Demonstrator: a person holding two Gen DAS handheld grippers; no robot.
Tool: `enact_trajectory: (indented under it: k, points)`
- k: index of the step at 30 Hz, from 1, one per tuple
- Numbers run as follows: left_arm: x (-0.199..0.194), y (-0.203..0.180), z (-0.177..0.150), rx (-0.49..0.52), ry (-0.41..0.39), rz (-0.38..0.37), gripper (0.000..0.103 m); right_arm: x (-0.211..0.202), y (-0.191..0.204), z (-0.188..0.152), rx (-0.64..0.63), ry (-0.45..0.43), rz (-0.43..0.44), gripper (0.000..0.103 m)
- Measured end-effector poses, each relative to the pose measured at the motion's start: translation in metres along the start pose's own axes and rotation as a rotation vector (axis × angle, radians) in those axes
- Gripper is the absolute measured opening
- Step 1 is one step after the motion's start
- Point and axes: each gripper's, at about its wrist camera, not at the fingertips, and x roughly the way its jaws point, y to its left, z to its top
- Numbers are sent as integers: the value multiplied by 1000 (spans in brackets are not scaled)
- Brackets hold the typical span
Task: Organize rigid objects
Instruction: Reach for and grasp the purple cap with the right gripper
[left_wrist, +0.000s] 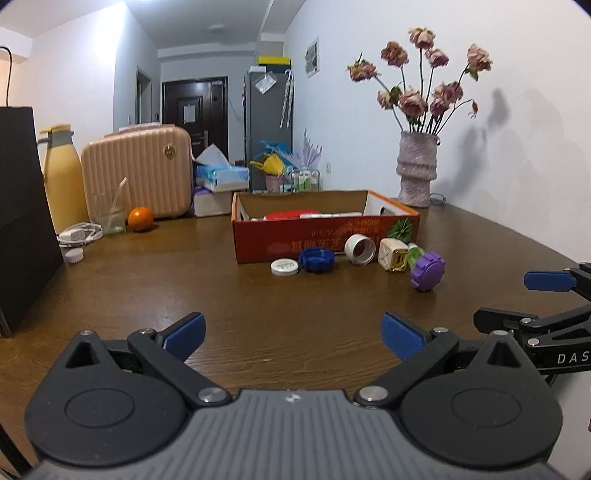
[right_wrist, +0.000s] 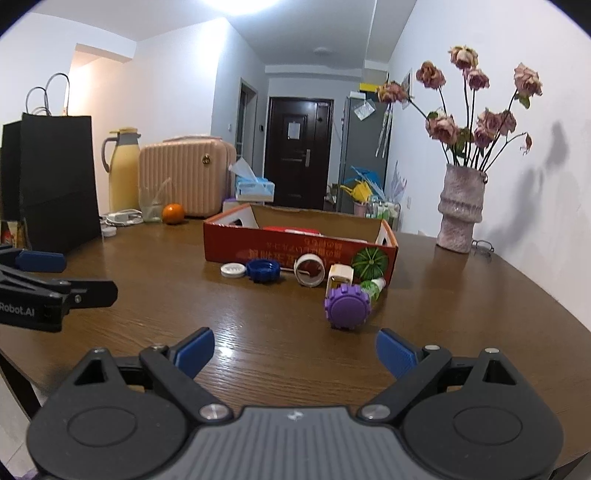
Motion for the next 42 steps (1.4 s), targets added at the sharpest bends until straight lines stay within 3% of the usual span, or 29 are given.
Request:
enact_trajectory:
  k: [14, 22, 27, 31, 37, 42]
  points:
    - [64, 1, 10, 1, 74, -9, 103, 57, -26, 11, 60, 73, -29, 94]
    - [110, -27, 28, 47, 94, -70, 103, 89, -59, 21, 105, 76, -58, 93]
    - [135, -40, 41, 51, 81, -86, 103, 115, -87, 31, 219, 117, 13, 91]
    - [151, -38, 45, 43, 98, -59, 103, 140, -88, 34, 212, 135, 48, 90]
    - [163, -32, 47, 38, 124, -13, 103, 177, -83, 35, 193, 184, 73, 85]
    - [171, -38, 48, 42, 136, -4, 103, 187, -88, 30, 219, 206, 87, 71]
